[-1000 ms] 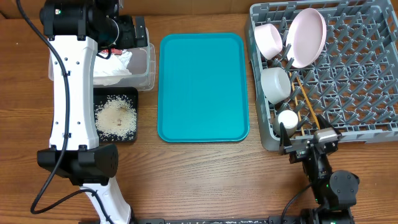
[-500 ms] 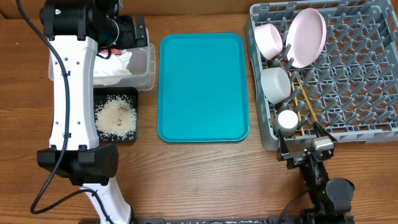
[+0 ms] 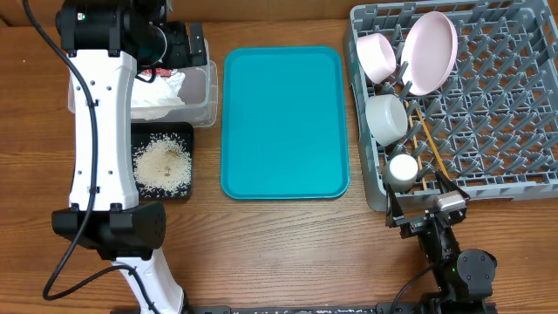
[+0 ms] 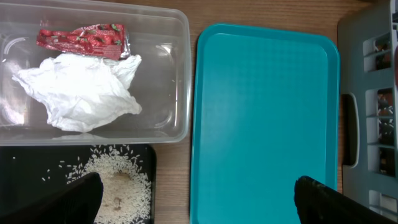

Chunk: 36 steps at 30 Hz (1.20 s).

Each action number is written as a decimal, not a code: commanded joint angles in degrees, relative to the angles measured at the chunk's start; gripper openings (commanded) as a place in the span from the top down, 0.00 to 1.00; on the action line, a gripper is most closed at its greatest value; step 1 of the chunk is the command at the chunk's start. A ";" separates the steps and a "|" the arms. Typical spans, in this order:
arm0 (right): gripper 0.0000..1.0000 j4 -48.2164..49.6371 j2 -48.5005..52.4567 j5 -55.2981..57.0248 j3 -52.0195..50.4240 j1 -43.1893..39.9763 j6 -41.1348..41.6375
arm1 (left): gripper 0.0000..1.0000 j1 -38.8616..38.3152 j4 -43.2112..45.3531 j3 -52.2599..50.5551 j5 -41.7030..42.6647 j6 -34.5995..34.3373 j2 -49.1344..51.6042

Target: Sort waste into correct bins and load items into the dishwasher

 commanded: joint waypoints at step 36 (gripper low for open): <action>0.00 0.37 -0.57 -0.46 -0.61 -0.15 0.39 | 0.00 -0.42 29.64 -21.59 -2.71 7.87 -23.21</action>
